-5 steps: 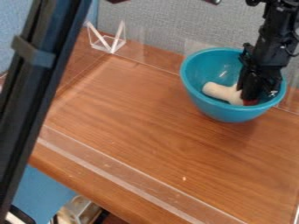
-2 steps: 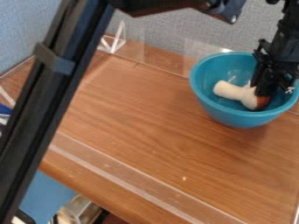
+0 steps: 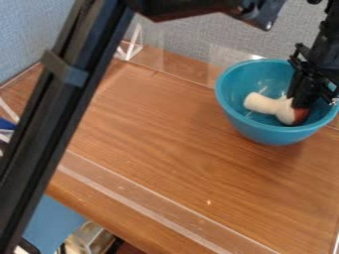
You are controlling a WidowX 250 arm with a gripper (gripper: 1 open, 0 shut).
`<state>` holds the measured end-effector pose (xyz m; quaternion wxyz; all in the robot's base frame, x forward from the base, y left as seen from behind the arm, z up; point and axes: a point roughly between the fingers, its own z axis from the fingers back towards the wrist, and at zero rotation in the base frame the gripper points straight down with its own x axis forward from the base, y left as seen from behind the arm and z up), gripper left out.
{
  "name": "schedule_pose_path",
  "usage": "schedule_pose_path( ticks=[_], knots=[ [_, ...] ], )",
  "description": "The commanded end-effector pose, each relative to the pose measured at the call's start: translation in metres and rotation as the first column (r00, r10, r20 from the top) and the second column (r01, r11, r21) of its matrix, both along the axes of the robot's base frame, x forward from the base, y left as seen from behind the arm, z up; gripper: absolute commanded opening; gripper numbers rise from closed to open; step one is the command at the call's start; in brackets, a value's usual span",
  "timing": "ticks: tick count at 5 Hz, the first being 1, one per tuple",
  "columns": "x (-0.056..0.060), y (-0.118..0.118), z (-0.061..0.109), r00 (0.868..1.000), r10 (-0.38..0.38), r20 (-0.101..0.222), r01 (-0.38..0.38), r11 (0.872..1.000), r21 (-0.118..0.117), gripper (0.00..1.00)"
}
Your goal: Remove the mushroom from inside the blue bowl and put it on the table
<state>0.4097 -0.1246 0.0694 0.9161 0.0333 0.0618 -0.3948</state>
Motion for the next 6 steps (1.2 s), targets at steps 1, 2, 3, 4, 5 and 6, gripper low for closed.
schedule_pose_path(
  ticks=[1,2,3,4,5,6],
  knots=[
    [0.007,-0.009,0.026,0.996,-0.019,0.082,0.021,1.0,-0.019,0.0],
    [0.007,-0.011,0.019,0.996,-0.027,0.081,0.029,0.999,-0.015,0.0],
    [0.007,-0.012,0.014,0.996,-0.035,0.082,0.035,0.999,-0.009,0.0],
    [0.004,-0.011,0.023,0.997,-0.015,0.08,0.015,1.0,-0.005,0.0],
    [0.003,-0.01,0.033,0.997,0.004,0.079,-0.004,1.0,0.0,0.0],
    [-0.002,-0.013,0.046,0.996,-0.042,0.077,0.041,0.999,0.004,0.0]
  ],
)
